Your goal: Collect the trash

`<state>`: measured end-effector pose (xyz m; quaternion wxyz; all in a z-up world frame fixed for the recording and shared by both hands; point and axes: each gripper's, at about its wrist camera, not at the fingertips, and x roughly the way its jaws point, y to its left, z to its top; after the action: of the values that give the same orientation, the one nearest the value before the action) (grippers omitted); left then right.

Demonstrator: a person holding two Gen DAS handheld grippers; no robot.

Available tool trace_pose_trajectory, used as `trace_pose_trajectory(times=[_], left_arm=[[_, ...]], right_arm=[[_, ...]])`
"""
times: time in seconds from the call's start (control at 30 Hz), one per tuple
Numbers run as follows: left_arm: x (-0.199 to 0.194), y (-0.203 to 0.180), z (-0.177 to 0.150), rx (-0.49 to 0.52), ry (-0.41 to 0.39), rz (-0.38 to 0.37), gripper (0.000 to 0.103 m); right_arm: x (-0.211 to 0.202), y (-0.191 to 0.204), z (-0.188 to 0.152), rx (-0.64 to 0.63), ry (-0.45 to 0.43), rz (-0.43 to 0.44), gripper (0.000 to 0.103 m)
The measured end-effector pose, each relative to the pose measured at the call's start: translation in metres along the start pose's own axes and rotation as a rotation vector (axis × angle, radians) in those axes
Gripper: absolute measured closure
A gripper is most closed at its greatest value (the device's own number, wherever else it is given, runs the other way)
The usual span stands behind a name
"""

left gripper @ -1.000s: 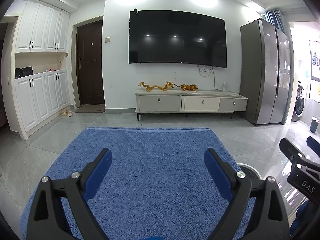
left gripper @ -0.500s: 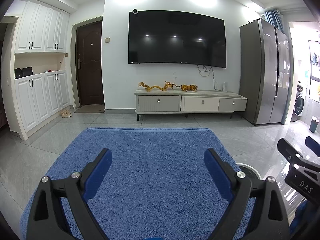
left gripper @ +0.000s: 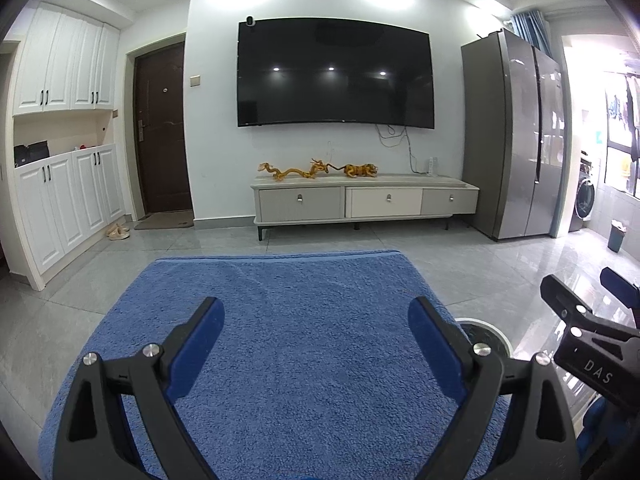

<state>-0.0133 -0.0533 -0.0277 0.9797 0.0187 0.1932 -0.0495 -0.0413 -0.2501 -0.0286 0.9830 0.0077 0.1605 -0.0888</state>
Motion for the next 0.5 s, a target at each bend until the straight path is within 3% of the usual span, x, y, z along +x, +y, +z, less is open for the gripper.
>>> trace_pose_trajectory(times=[0.5], left_arm=[[0.014, -0.032, 0.003, 0.053, 0.014, -0.09, 0.01]], right_arm=[[0.012, -0.026, -0.013, 0.026, 0.055, -0.07, 0.0]])
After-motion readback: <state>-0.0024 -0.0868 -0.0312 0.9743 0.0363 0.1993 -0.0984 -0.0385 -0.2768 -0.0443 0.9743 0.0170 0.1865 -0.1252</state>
